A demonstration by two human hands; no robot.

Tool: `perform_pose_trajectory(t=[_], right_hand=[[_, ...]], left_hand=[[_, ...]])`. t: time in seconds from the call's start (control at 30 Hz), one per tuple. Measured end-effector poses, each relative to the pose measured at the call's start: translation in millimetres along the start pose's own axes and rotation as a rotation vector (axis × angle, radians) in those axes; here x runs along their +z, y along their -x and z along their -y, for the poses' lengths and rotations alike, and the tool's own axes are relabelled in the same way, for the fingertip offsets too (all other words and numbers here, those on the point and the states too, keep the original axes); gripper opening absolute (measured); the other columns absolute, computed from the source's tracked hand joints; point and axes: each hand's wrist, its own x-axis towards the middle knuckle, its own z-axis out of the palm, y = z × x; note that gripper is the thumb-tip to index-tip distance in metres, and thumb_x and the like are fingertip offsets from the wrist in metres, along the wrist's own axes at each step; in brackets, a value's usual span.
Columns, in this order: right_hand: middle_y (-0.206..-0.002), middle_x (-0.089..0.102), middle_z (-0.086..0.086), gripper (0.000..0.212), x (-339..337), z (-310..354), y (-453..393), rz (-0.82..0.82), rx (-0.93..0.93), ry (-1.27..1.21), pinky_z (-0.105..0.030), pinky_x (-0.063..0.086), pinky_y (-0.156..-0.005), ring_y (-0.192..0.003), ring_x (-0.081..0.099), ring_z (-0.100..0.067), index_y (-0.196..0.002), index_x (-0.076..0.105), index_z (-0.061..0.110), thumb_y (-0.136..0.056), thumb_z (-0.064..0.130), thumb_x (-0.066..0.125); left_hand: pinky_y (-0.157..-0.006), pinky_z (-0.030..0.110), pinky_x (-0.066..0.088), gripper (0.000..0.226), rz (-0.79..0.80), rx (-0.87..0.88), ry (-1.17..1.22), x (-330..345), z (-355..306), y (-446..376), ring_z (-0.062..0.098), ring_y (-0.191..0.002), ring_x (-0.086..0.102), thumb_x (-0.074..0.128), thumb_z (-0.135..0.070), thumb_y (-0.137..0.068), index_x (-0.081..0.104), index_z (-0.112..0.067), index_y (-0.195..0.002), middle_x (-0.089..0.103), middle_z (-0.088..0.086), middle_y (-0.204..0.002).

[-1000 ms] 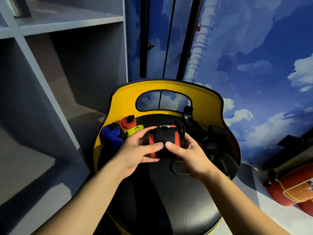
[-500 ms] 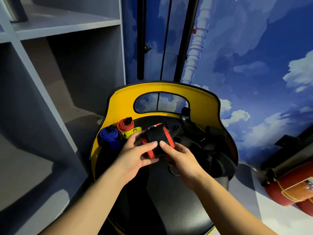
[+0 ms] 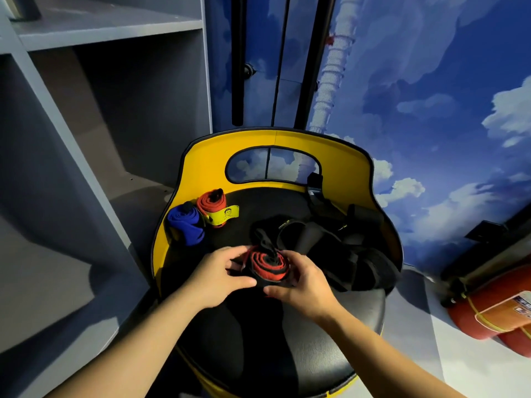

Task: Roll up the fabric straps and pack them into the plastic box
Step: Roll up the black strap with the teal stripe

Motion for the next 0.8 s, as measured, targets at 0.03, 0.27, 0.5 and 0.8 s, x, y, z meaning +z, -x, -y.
perform_pose_trajectory(t=[0.03,0.27,0.5,0.8], right_hand=[[-0.115,0.054,0.011,0.080,5,-7,2,-0.008,-0.020,0.061,-0.003,0.038,-0.094,-0.106,0.055,0.008,-0.131,0.058,0.031,-0.061,0.027,0.095],[-0.116,0.047,0.007,0.091,28,-22,5,-0.031,0.019,0.085,0.006,0.027,-0.090,-0.105,0.047,0.004,-0.145,0.046,0.026,-0.066,0.023,0.091],[-0.111,0.065,0.011,0.064,34,-27,6,-0.144,0.097,-0.020,-0.014,0.049,-0.092,-0.096,0.061,0.010,-0.123,0.065,0.025,-0.065,0.020,0.090],[-0.099,0.070,0.008,0.069,31,-42,-1,-0.052,0.140,-0.075,-0.020,0.055,-0.082,-0.087,0.067,-0.007,-0.118,0.065,0.031,-0.057,0.036,0.095]], left_hand=[[-0.091,0.025,0.056,0.073,0.000,0.006,-0.045,3,6,1,-0.001,-0.097,0.067,0.089,-0.012,-0.072,0.060,-0.029,-0.137,0.066,-0.014,-0.118],[-0.083,0.018,0.056,0.071,-0.083,-0.018,0.005,17,29,10,-0.006,-0.091,0.067,0.087,-0.001,-0.071,0.062,-0.016,-0.135,0.063,-0.012,-0.117],[-0.073,0.007,0.049,0.066,-0.233,-0.071,0.070,35,32,10,-0.001,-0.094,0.065,0.089,-0.006,-0.071,0.062,-0.022,-0.129,0.067,-0.006,-0.107],[-0.078,0.025,0.057,0.077,-0.299,-0.049,-0.066,39,35,10,0.012,-0.087,0.067,0.097,-0.022,-0.059,0.067,-0.011,-0.129,0.065,-0.007,-0.106]])
